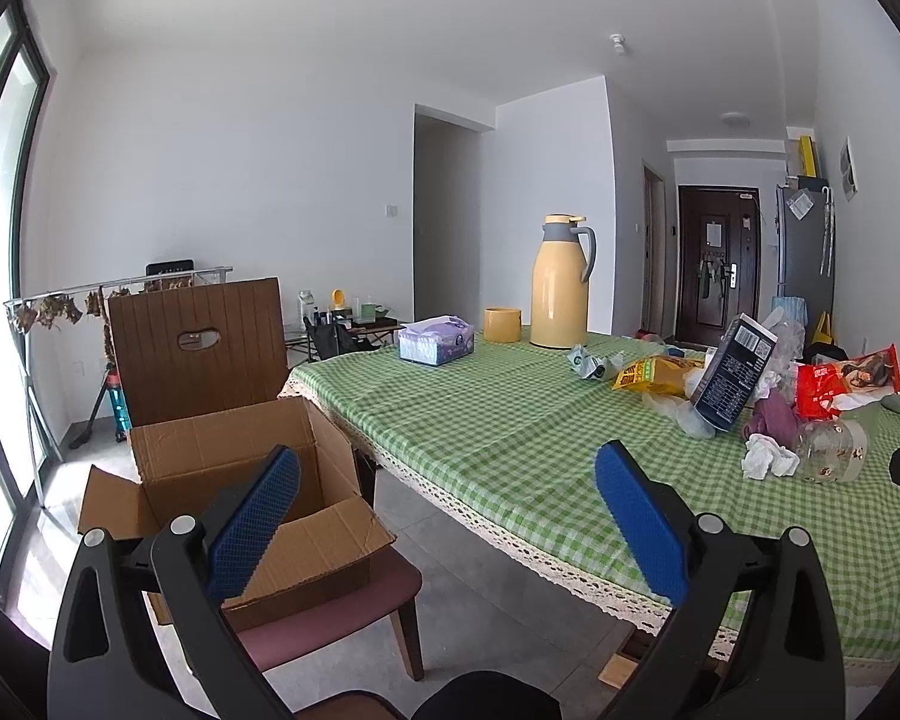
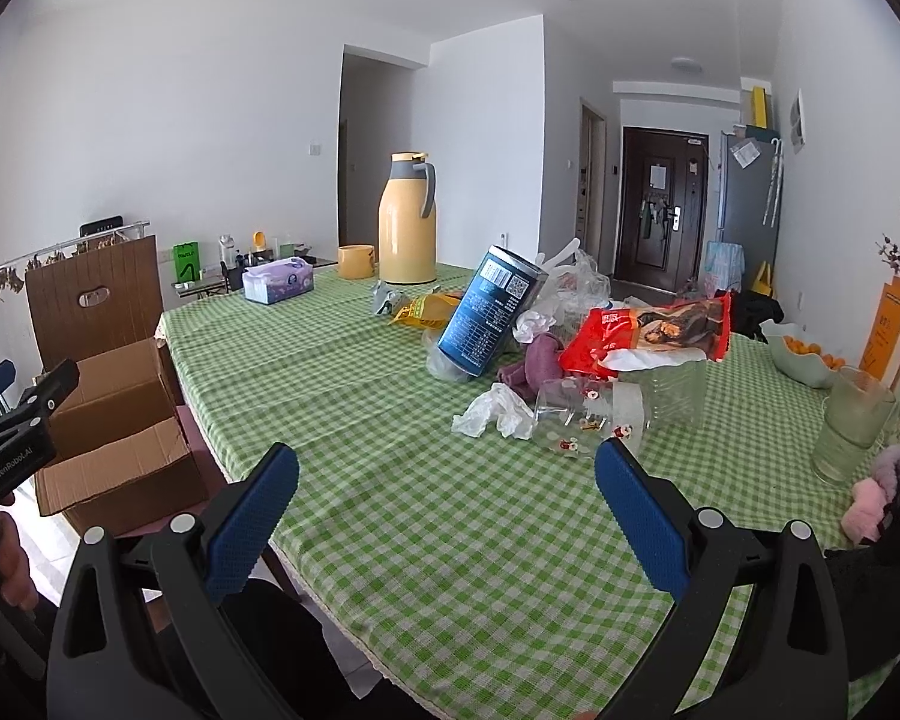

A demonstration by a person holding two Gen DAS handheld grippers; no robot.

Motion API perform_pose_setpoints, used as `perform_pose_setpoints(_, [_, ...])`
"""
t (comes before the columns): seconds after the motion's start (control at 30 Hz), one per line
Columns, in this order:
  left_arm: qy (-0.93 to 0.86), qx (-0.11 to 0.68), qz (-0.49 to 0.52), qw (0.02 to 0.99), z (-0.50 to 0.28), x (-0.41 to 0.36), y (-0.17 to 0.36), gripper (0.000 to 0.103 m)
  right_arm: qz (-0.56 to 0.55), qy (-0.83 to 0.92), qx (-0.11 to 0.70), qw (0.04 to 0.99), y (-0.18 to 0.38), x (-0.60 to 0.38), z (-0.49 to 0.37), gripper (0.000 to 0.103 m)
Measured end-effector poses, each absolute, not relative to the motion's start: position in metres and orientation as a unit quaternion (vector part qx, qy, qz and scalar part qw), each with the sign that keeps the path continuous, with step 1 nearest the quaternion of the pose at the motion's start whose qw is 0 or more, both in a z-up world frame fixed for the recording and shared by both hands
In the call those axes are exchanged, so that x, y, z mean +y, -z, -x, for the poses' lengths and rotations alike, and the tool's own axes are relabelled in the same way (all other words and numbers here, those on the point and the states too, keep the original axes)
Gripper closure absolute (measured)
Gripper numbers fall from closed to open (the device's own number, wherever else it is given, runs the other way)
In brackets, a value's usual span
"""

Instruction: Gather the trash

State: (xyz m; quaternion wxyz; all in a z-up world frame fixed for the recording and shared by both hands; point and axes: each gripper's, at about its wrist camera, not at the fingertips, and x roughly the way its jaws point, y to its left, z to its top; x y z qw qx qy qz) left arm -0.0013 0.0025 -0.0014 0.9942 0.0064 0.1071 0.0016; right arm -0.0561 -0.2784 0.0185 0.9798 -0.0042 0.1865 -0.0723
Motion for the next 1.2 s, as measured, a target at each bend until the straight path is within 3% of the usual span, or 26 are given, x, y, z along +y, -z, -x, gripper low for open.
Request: perform_pose_setpoints(1.2, [-0.002, 0.11, -0.004, 0.994, 0.0, 0.0016, 0.0018, 0.007, 0.013, 0.082, 0.187, 0.979, -0.0193, -0.2751, 0.0563, 0.008])
